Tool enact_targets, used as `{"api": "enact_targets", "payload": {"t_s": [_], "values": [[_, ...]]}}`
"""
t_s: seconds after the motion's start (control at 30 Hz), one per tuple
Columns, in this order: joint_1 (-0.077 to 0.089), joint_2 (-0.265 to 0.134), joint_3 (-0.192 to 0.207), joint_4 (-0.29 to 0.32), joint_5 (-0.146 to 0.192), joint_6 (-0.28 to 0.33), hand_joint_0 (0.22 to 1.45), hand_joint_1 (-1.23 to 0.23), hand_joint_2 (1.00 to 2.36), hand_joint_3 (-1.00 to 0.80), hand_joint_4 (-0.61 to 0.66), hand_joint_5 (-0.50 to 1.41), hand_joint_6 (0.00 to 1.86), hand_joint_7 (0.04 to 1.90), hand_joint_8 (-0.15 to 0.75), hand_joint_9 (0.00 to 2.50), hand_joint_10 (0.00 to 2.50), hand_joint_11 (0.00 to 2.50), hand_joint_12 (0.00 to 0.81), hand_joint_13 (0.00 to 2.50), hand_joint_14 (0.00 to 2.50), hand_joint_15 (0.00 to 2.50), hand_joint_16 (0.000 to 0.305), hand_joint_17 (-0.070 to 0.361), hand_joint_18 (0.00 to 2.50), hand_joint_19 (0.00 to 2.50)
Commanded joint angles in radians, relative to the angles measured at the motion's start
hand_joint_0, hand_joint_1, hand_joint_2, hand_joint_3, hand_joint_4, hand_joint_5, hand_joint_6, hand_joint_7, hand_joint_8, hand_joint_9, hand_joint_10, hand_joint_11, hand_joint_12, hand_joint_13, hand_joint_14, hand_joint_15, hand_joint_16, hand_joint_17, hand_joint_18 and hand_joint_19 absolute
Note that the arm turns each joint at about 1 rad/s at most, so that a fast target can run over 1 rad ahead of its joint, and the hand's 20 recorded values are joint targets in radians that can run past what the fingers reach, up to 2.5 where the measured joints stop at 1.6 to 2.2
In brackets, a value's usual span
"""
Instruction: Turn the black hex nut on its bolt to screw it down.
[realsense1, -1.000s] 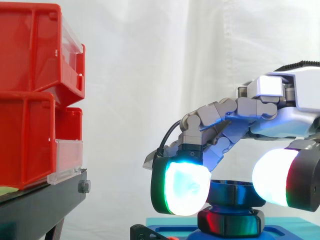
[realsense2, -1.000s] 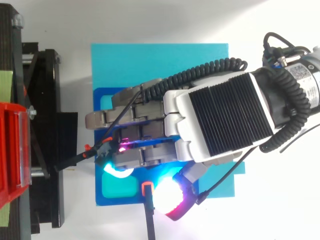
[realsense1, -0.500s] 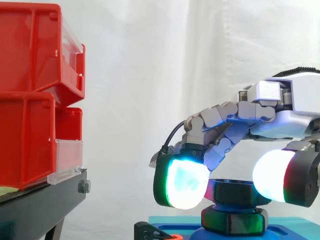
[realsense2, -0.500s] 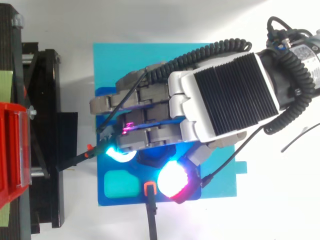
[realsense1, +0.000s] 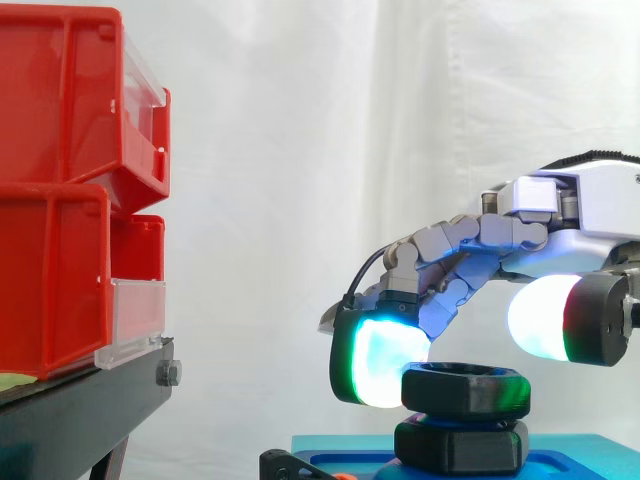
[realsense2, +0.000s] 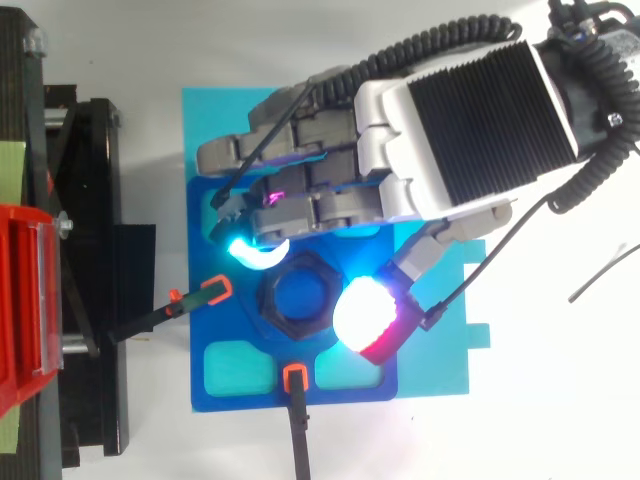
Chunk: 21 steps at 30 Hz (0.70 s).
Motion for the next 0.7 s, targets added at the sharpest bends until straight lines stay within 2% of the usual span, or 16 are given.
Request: {"api": "enact_targets", "payload": {"t_s": [0.0,0.2,0.37,0.4,0.43,0.57,0.67], "values": [[-0.015,0.0,0.0,0.001,-0.016,0.0,0.51,-0.24,1.0,-0.5,0.24,-0.07,0.61,1.05,0.299,0.75,0.01,0.32,0.272,0.4,0.0,0.07,0.044,0.1,0.47,0.51],[-0.032,0.0,0.0,0.015,-0.042,0.0,0.51,-0.25,1.0,-0.5,0.26,-0.07,0.6,1.06,0.298,0.75,0.01,0.31,0.275,0.4,0.0,0.07,0.045,0.101,0.47,0.5],[-0.035,0.0,0.0,0.039,-0.059,0.002,0.51,-0.26,1.0,-0.5,0.25,-0.06,0.58,1.1,0.3,0.74,0.01,0.31,0.275,0.4,0.0,0.07,0.045,0.101,0.48,0.5],[-0.034,0.0,0.0,0.045,-0.059,0.002,0.51,-0.27,1.0,-0.5,0.25,-0.06,0.57,1.11,0.297,0.75,0.01,0.31,0.274,0.4,0.0,0.07,0.045,0.101,0.48,0.5],[-0.026,0.0,0.0,0.075,-0.059,0.005,0.51,-0.27,1.0,-0.5,0.26,-0.06,0.57,1.11,0.297,0.75,0.01,0.31,0.275,0.4,0.0,0.07,0.045,0.101,0.48,0.5],[-0.015,0.0,0.0,0.151,-0.056,0.012,0.51,-0.27,1.0,-0.5,0.26,-0.06,0.55,1.14,0.296,0.75,0.01,0.31,0.273,0.4,0.0,0.08,0.045,0.1,0.47,0.5],[-0.002,-0.008,0.0,0.199,-0.054,0.037,0.51,-0.27,1.0,-0.5,0.26,-0.06,0.54,1.15,0.296,0.75,0.01,0.31,0.273,0.4,0.0,0.07,0.044,0.1,0.47,0.5]]}}
